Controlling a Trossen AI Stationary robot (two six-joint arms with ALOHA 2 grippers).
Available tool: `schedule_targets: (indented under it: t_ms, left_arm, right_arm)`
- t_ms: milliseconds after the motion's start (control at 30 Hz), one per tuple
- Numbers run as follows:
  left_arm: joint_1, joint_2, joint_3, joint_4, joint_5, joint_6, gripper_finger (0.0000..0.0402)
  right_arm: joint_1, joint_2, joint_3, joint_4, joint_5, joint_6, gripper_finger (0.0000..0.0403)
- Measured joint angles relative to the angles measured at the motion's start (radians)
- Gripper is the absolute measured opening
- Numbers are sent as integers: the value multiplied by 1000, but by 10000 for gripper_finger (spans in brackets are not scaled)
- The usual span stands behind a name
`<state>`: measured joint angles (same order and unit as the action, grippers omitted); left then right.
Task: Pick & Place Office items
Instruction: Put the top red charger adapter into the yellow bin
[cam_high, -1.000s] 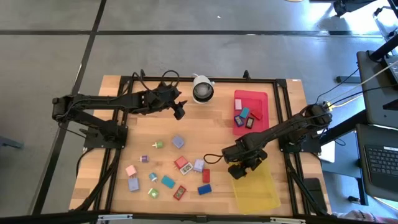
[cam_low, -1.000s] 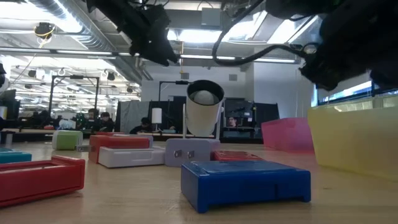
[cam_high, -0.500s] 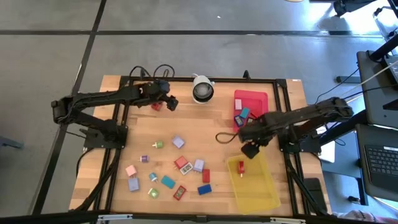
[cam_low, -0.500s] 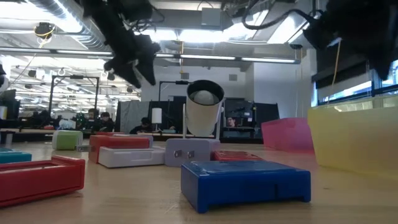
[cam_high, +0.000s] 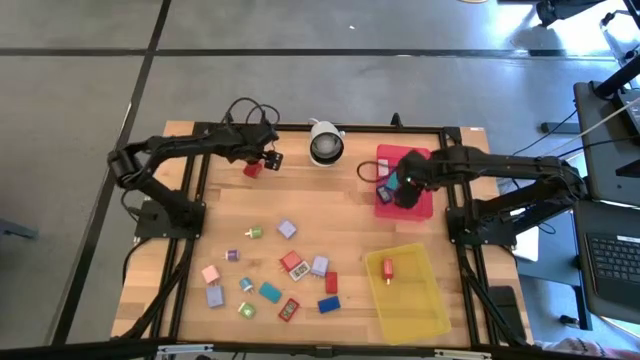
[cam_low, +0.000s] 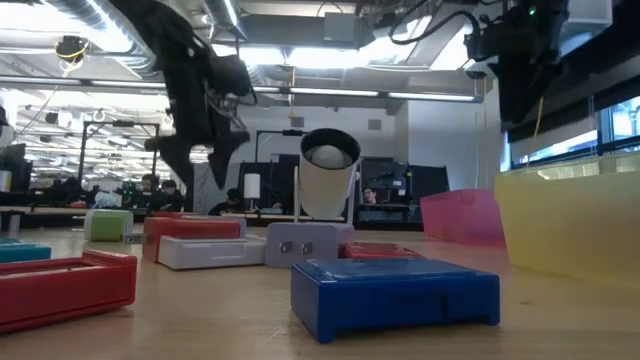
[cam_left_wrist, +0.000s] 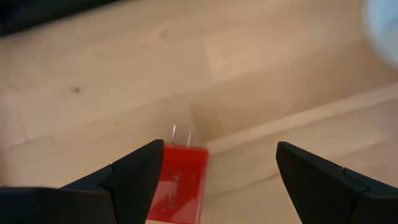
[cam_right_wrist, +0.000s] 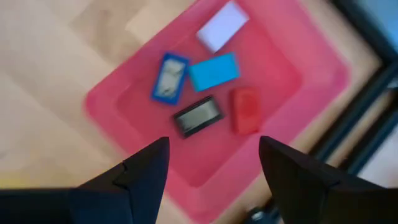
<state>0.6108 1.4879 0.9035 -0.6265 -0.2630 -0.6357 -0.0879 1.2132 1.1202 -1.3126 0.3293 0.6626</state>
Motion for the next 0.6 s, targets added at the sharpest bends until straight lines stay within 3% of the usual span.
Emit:
schedule_targets:
  t_ms: [333,600]
  left_arm:
    - [25,145,5,-11,20,4,308]
    - [39,139,2,-20,11,32,308]
  right_arm:
    - [-141,1,0,41,4,-160,249]
    - [-221,1,0,165,3,-257,249]
